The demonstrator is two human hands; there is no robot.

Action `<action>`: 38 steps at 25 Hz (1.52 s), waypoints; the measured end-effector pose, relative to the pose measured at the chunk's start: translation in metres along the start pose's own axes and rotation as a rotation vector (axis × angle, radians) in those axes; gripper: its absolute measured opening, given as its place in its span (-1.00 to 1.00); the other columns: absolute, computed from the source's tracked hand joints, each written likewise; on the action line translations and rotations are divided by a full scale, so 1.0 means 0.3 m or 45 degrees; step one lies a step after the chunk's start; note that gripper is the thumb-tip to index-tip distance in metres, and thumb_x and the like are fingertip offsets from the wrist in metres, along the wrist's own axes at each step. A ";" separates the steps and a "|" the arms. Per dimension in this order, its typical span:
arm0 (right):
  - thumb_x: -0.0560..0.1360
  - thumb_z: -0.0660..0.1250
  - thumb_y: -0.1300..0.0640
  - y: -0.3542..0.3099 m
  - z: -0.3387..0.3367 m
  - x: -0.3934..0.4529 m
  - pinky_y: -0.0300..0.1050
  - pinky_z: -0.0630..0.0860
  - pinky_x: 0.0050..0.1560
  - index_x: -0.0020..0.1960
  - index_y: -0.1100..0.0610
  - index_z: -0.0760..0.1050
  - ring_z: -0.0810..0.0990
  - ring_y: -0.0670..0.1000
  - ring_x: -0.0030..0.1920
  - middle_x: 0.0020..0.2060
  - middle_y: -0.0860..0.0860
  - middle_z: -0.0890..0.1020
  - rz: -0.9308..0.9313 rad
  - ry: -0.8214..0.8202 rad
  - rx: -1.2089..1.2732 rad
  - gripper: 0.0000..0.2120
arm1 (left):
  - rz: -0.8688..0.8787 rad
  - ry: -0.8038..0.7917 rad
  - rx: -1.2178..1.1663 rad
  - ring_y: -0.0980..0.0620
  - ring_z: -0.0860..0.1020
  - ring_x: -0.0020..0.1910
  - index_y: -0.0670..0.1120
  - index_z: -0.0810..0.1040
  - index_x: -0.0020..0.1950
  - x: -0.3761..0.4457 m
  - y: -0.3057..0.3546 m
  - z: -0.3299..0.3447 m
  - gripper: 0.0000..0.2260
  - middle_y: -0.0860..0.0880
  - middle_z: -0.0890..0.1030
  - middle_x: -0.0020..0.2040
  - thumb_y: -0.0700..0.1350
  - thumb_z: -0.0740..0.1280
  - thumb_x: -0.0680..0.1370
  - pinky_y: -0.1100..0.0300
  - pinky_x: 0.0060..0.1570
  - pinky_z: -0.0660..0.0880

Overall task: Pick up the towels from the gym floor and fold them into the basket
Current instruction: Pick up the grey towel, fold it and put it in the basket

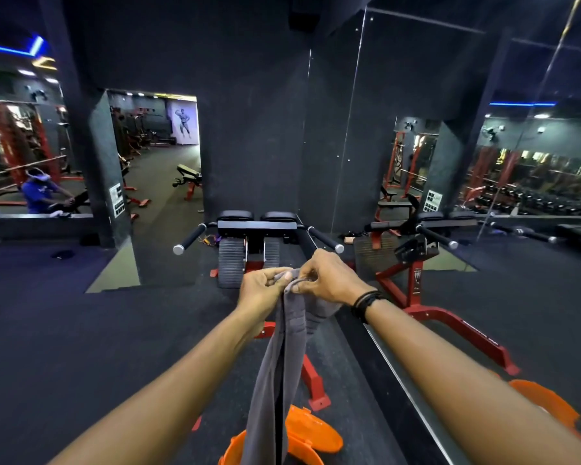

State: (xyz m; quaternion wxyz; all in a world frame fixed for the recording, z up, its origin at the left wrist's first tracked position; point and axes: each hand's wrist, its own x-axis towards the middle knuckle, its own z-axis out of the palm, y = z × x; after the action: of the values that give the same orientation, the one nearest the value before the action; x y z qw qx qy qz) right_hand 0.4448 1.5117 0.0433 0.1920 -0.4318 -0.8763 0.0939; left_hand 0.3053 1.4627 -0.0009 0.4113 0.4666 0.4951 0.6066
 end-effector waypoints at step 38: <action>0.30 0.57 0.24 0.231 -0.035 -0.131 -0.15 0.57 -0.22 0.09 0.10 0.50 0.55 -0.10 -0.34 -0.36 0.08 0.62 0.193 0.258 0.647 -0.57 | 0.126 0.168 0.683 0.04 0.53 -0.21 -0.08 0.60 -0.13 0.133 0.010 -0.303 -0.97 -0.03 0.64 -0.20 -0.16 0.40 0.51 0.16 -0.16 0.47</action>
State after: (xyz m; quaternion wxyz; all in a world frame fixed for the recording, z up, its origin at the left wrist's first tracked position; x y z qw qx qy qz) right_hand 0.5210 1.5227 0.0200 0.3731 -0.4415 -0.7661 0.2810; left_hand 0.2077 1.4809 0.0017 0.2099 0.5418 0.6404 0.5022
